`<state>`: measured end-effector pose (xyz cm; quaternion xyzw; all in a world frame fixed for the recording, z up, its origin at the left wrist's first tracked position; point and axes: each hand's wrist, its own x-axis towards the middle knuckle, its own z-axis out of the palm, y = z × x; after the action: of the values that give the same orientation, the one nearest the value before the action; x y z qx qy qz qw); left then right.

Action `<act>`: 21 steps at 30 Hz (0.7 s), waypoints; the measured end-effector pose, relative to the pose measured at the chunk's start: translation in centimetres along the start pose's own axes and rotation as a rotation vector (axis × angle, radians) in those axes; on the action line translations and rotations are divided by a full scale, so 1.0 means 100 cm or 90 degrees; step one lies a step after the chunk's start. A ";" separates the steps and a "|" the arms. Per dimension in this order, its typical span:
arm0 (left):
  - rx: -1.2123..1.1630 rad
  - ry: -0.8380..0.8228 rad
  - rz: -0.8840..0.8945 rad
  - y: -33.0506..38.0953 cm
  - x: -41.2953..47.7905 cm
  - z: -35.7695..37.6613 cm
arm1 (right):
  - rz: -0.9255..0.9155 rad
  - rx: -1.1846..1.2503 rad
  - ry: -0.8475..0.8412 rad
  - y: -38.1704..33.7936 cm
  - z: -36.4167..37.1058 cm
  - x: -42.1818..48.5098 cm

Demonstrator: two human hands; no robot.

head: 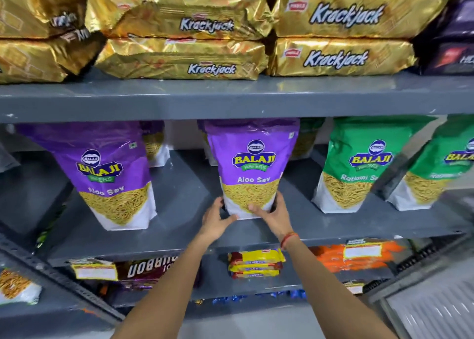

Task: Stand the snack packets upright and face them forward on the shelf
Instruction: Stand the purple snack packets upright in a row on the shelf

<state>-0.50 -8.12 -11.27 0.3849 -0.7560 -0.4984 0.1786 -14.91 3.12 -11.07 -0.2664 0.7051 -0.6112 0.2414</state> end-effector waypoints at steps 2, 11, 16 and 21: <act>-0.017 -0.011 0.007 -0.008 -0.001 -0.012 | -0.002 -0.022 -0.019 0.001 0.002 -0.009; -0.020 -0.021 0.005 -0.025 -0.009 -0.038 | -0.011 -0.047 -0.082 0.000 0.016 -0.022; -0.004 0.006 -0.003 -0.023 -0.013 -0.033 | 0.000 -0.050 -0.105 -0.002 0.016 -0.021; 0.003 0.014 -0.008 -0.019 -0.017 -0.030 | -0.003 -0.056 -0.123 0.000 0.012 -0.020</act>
<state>3.32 -9.04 -11.51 0.3955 -0.7529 -0.4933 0.1827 -12.67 3.57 -11.23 -0.3363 0.7039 -0.5518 0.2948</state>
